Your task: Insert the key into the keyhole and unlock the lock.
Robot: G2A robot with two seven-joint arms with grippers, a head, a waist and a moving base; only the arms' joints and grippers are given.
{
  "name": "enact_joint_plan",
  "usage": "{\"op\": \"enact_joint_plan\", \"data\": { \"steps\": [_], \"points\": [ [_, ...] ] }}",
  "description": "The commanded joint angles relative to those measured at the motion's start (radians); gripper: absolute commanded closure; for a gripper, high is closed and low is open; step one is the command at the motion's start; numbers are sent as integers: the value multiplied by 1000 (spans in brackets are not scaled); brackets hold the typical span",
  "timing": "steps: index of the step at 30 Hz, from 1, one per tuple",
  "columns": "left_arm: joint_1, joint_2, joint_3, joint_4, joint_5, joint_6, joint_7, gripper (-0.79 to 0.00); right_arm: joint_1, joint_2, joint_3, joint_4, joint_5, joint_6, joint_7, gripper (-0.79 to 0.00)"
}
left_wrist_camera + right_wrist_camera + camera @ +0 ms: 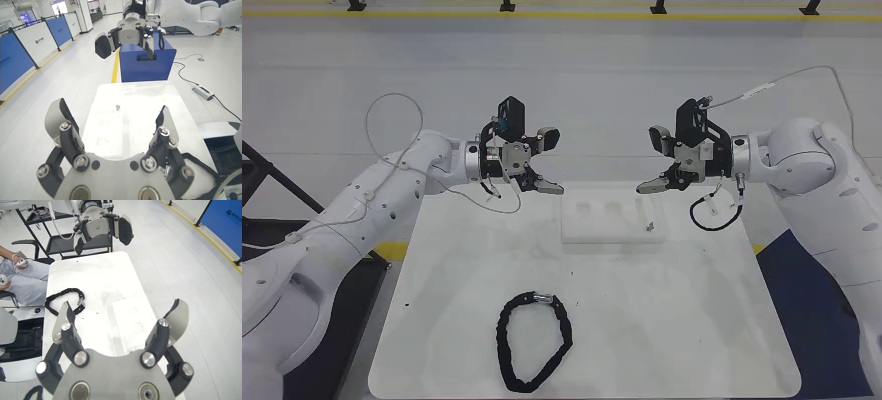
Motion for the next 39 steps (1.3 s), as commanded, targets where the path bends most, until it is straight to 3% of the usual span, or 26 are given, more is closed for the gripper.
{"op": "enact_joint_plan", "data": {
  "steps": [1, 34, 39],
  "points": [
    [0, 0, 0, 0, 0, 0, 0, -785, 0, 0, 0, 0, 0, 0, 0, -785],
    [0, 0, 0, 0, 0, 0, 0, -785, 0, 0, 0, 0, 0, 0, 0, -784],
    [0, 0, 0, 0, 0, 0, 0, -785, -35, 5, 5, -24, -52, 64, -13, -785]
  ]
}}
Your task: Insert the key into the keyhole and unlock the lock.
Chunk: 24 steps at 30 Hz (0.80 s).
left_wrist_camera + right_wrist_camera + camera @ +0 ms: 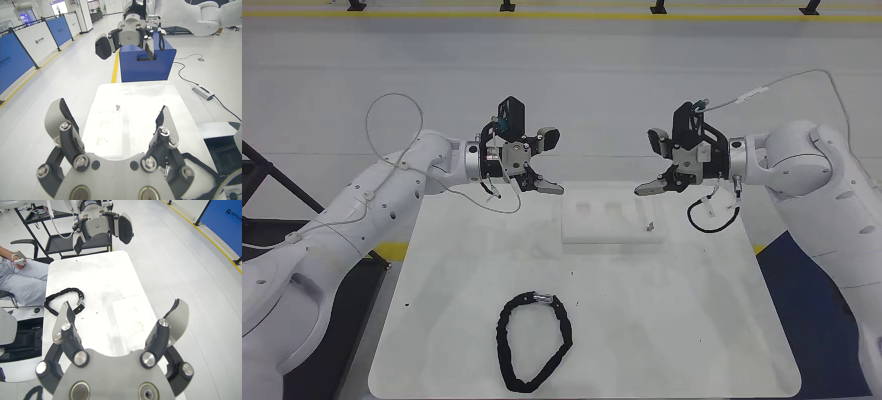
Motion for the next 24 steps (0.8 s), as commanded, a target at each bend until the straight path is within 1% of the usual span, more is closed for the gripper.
{"op": "enact_joint_plan", "data": {
  "steps": [1, 6, 16, 21, 24],
  "points": [
    [0, 0, 0, 0, 0, 0, 0, -785, -19, 2, -1, 8, -7, 24, -5, -785],
    [0, 0, 0, 0, 0, 0, 0, -785, -40, -3, -24, 72, -22, 74, 13, -785],
    [0, 0, 0, 0, 0, 0, 0, -785, -39, -39, -99, 227, -36, 197, 57, -785],
    [0, 0, 0, 0, 0, 0, 0, -785, -34, -68, -141, 282, 25, 273, 113, -785],
    [0, 0, 0, 0, 0, 0, 0, -785, -25, -89, -163, 324, 67, 347, 143, -785]
  ]
}}
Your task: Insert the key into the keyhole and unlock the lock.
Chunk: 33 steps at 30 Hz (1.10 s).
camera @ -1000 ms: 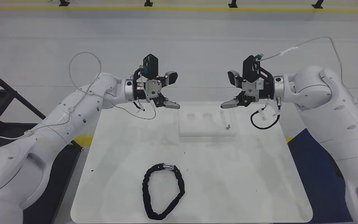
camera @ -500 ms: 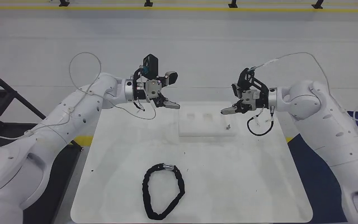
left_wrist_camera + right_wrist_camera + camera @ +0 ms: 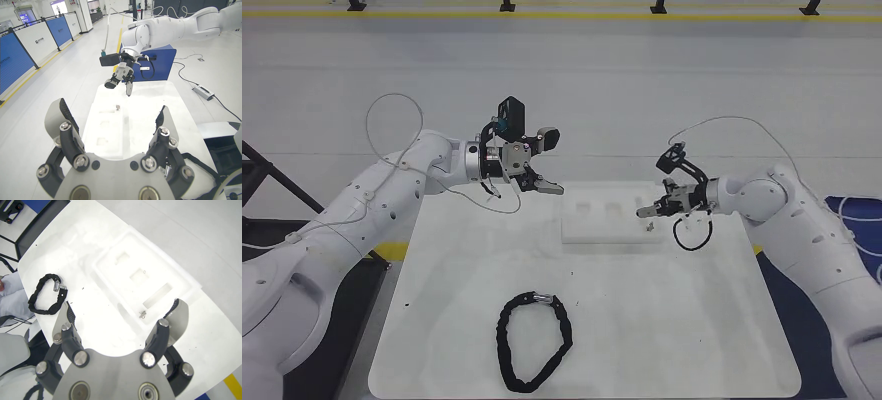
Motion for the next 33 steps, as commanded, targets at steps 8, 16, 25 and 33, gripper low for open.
{"op": "enact_joint_plan", "data": {
  "steps": [8, 16, 25, 33],
  "points": [
    [0, 0, 0, 0, 0, 0, 0, -785, 30, -74, -67, 113, 100, 230, 86, -785],
    [0, 0, 0, 0, 0, 0, 0, -785, 56, -140, -130, 186, 45, 425, 62, -785],
    [0, 0, 0, 0, 0, 0, 0, -785, 58, -178, -125, 275, 124, 436, 72, -785],
    [0, 0, 0, 0, 0, 0, 0, -785, 58, -178, -125, 275, 124, 436, 72, -785]
  ]
}}
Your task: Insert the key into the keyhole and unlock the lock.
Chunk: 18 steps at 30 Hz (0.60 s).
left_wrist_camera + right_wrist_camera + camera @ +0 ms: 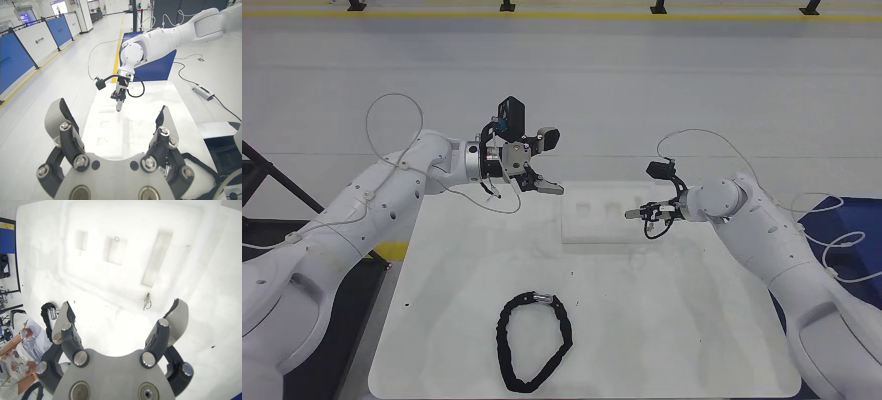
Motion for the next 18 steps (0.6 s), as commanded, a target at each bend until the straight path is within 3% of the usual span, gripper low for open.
{"op": "enact_joint_plan", "data": {
  "steps": [1, 18],
  "points": [
    [0, 0, 0, 0, 0, 0, 0, -785, 0, 0, 0, 0, 0, 0, 0, -785],
    [0, 0, 0, 0, 0, 0, 0, -785, -7, -16, -35, -44, -163, 45, 39, -785]
  ]
}}
